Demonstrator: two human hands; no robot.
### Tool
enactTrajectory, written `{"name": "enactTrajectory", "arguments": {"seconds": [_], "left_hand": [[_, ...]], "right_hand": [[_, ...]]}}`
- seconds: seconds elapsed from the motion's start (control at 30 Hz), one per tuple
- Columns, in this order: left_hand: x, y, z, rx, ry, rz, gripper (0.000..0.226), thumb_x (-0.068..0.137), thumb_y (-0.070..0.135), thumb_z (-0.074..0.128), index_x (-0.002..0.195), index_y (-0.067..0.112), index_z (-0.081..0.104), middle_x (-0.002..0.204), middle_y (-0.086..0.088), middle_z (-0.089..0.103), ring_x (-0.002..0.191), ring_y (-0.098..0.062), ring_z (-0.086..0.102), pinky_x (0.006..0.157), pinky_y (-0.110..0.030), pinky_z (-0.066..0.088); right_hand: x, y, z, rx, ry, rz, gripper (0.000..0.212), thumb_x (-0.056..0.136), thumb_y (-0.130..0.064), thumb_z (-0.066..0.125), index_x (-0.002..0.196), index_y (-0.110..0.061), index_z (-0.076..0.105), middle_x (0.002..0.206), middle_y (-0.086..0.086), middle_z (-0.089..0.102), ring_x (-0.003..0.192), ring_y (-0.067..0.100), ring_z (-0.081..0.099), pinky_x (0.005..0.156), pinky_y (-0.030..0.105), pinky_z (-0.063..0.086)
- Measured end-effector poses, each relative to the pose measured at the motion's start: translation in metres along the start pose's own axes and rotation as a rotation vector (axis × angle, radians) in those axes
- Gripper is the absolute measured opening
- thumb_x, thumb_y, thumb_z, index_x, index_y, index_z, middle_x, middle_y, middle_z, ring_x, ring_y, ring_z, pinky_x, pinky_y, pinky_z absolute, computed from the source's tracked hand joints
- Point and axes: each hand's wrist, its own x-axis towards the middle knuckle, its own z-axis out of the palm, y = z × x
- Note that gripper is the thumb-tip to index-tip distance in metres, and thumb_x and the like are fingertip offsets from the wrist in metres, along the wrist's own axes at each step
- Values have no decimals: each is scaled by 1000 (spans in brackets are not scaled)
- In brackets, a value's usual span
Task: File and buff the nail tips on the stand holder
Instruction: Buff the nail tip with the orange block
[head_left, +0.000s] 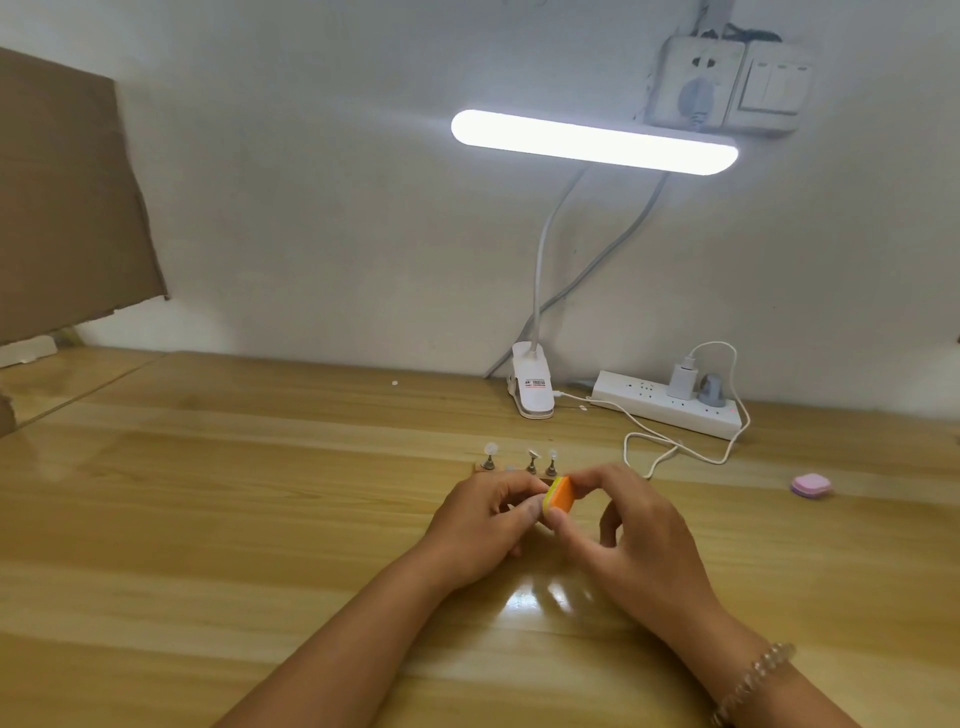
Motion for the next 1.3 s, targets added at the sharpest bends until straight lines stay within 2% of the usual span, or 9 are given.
{"name": "enactTrajectory", "arguments": {"seconds": [0.1, 0.3, 0.43, 0.57, 0.73, 0.83, 0.97, 1.03, 1.3], "left_hand": [[0, 1, 0, 2, 2, -7, 27, 99, 15, 57, 86, 35, 70, 77, 15, 68, 60, -16, 60, 60, -30, 49], [0, 0, -1, 11, -3, -5, 26, 98, 14, 56, 89, 33, 71, 78, 10, 69, 63, -19, 60, 63, -37, 52], [0, 2, 1, 13, -13, -10, 20, 99, 22, 59, 88, 33, 72, 80, 16, 72, 70, -29, 67, 65, -39, 53], [-1, 0, -1, 15, -12, -3, 26, 97, 16, 56, 87, 35, 71, 76, 12, 69, 59, -14, 58, 62, -33, 49], [0, 1, 2, 5, -10, -23, 17, 98, 21, 59, 92, 29, 73, 80, 14, 72, 66, -25, 65, 64, -36, 52], [0, -1, 0, 0, -5, -22, 24, 98, 15, 56, 90, 31, 72, 80, 6, 72, 60, -16, 58, 63, -35, 50], [0, 1, 2, -14, -6, -25, 16, 99, 22, 60, 93, 27, 74, 82, 11, 74, 69, -24, 66, 61, -32, 50], [0, 0, 1, -10, 0, -21, 18, 98, 19, 60, 92, 27, 74, 81, 12, 73, 67, -24, 64, 61, -32, 50], [0, 2, 1, -4, 4, -26, 23, 99, 15, 58, 90, 30, 72, 79, 12, 71, 62, -13, 60, 59, -28, 49]], "right_hand": [[2, 1, 0, 53, -13, 34, 26, 77, -49, 73, 93, -32, 63, 94, -18, 64, 59, 12, 56, 75, 35, 50], [-1, 0, 1, 34, -36, -25, 28, 77, -53, 70, 95, -33, 63, 95, -19, 63, 56, 12, 55, 69, 34, 50], [6, 6, 0, 19, 49, 75, 23, 78, -44, 74, 94, -32, 64, 91, -20, 62, 58, 9, 55, 67, 33, 47], [-2, -2, 1, 8, -46, -37, 31, 76, -57, 66, 96, -34, 62, 94, -20, 62, 57, 13, 55, 68, 32, 49], [5, 3, -2, -10, 46, 60, 25, 78, -44, 74, 95, -29, 63, 92, -19, 61, 58, 9, 54, 70, 36, 50], [-2, -3, 1, -12, -53, -31, 29, 76, -50, 72, 96, -31, 62, 94, -20, 61, 57, 13, 55, 73, 32, 49], [6, 5, -2, -8, 58, 92, 25, 78, -45, 72, 95, -29, 64, 90, -18, 61, 59, 9, 54, 69, 38, 51], [3, 3, -1, -25, 20, 40, 25, 78, -48, 70, 95, -32, 62, 91, -19, 60, 58, 9, 54, 67, 36, 50], [2, 3, 1, -24, 16, 19, 29, 76, -57, 66, 92, -33, 61, 91, -20, 61, 57, 10, 54, 66, 35, 50]]}}
